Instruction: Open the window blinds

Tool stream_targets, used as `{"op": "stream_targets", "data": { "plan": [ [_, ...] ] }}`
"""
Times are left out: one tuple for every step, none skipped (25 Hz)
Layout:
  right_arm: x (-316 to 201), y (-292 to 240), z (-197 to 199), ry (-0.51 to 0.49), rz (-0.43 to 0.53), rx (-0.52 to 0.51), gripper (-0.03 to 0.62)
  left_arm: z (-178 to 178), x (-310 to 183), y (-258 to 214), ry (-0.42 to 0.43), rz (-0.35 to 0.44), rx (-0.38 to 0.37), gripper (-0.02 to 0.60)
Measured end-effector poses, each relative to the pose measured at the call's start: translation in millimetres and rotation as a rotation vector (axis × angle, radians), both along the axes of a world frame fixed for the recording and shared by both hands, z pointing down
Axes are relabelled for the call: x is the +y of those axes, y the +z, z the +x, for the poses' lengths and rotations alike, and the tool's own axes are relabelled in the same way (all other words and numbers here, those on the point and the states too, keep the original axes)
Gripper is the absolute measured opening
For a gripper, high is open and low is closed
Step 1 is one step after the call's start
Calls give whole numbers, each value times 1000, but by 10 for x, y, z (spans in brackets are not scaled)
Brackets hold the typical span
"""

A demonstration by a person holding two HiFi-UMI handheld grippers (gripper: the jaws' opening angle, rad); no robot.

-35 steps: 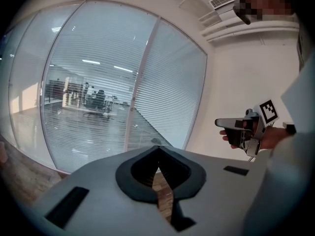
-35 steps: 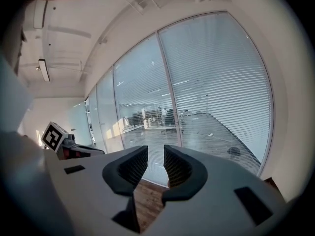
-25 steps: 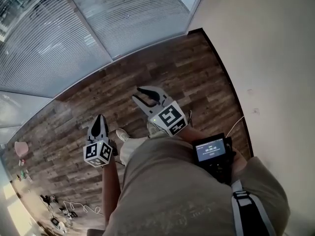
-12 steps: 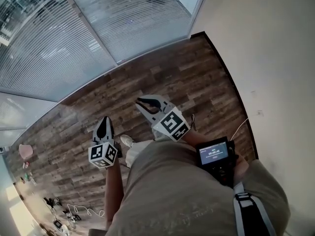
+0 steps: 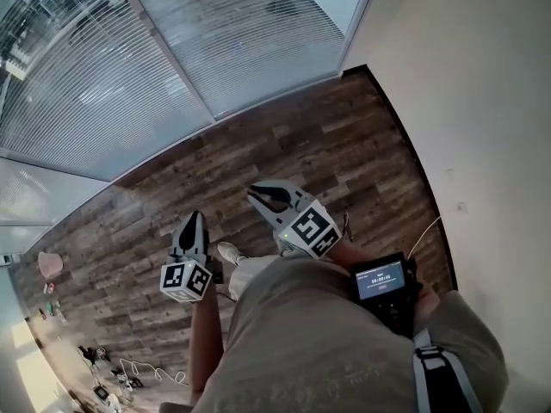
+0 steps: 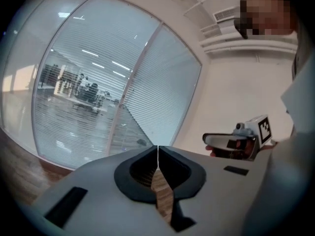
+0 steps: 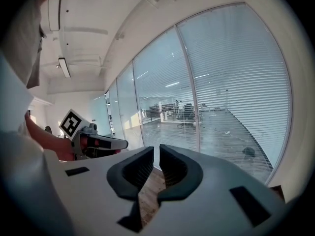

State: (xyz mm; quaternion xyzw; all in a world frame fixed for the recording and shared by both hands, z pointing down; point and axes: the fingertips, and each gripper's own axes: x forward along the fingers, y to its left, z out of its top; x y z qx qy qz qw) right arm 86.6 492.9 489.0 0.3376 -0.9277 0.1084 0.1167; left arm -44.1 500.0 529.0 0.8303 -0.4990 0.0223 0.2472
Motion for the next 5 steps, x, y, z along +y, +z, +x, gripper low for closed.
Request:
{"op": "stream_targets", "data": {
  "plan": [
    [13,8,23,-7,-6,-6,35,66,-9,-71,20,20,57,14],
    [19,17,47,-12,-11,-13,35,128,-28,-140,38,39,111,14],
    [22,30,69,-17,-17,-21,35,183,-48,-199,52,54,160,14],
    [26,46,90,-21,-23,-28,35,235,-67,-251,65,67,203,14],
    [30,65,111,-25,-29,-36,35,286,-84,-300,78,79,245,15]
  ]
}}
